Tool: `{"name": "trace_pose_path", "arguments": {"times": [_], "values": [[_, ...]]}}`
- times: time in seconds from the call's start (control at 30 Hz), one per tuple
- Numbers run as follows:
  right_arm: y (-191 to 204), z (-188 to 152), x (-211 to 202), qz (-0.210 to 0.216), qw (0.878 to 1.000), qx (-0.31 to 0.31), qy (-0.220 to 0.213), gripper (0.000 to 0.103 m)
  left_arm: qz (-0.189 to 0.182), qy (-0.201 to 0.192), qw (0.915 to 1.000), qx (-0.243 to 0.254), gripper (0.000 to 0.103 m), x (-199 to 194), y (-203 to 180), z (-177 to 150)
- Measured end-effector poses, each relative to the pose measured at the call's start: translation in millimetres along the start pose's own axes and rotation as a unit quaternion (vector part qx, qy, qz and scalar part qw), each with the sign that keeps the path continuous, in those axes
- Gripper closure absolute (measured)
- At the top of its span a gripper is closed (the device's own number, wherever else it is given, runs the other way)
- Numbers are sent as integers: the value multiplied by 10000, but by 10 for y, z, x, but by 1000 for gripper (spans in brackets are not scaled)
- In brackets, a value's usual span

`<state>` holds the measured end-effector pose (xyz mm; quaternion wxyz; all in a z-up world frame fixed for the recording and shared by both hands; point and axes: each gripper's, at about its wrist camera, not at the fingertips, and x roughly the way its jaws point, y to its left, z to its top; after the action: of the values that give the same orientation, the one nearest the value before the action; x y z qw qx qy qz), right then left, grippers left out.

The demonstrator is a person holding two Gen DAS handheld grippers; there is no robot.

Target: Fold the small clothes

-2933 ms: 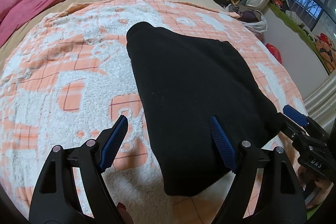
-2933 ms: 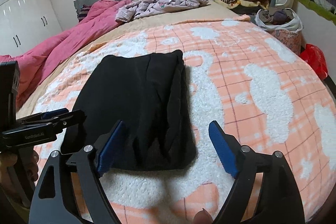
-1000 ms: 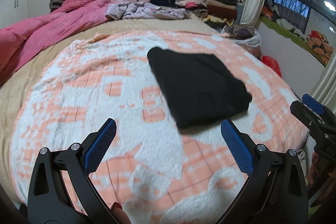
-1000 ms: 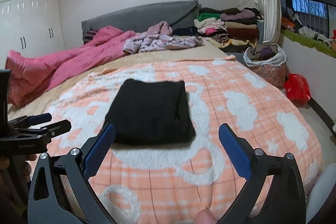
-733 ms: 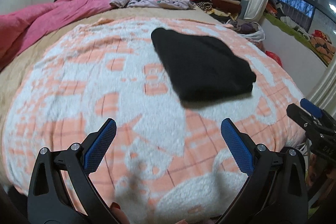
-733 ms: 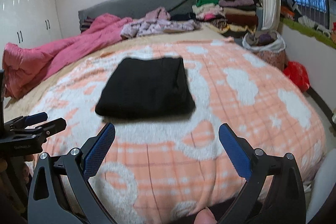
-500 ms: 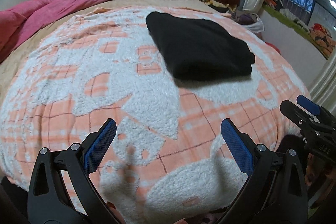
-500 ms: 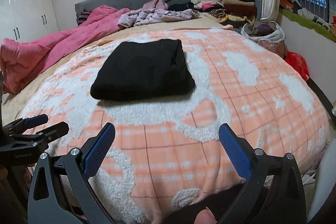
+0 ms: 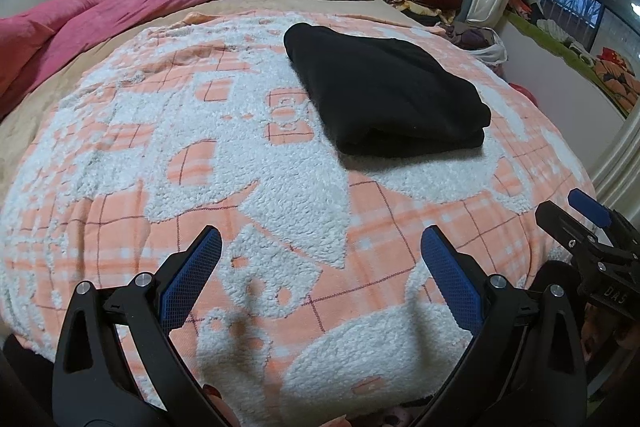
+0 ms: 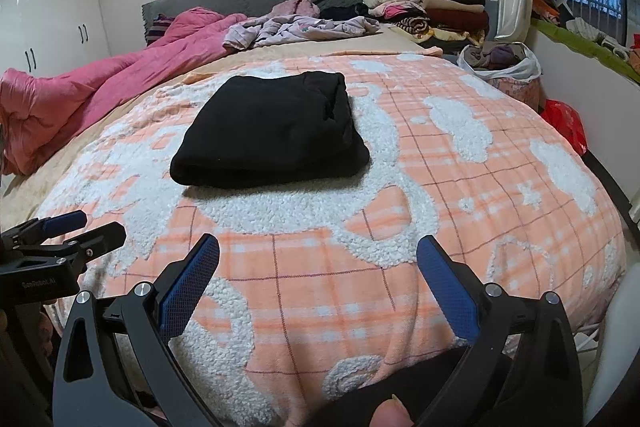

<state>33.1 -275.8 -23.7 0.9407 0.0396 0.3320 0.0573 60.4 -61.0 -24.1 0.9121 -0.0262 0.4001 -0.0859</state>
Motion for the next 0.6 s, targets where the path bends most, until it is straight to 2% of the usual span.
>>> {"name": "trace_pose_path", "arguments": {"times": [0.6], "values": [[7,-3,-9,-1,10000,-7,-2,5,78,-1,9999,-92,10,-46,48,20]]}}
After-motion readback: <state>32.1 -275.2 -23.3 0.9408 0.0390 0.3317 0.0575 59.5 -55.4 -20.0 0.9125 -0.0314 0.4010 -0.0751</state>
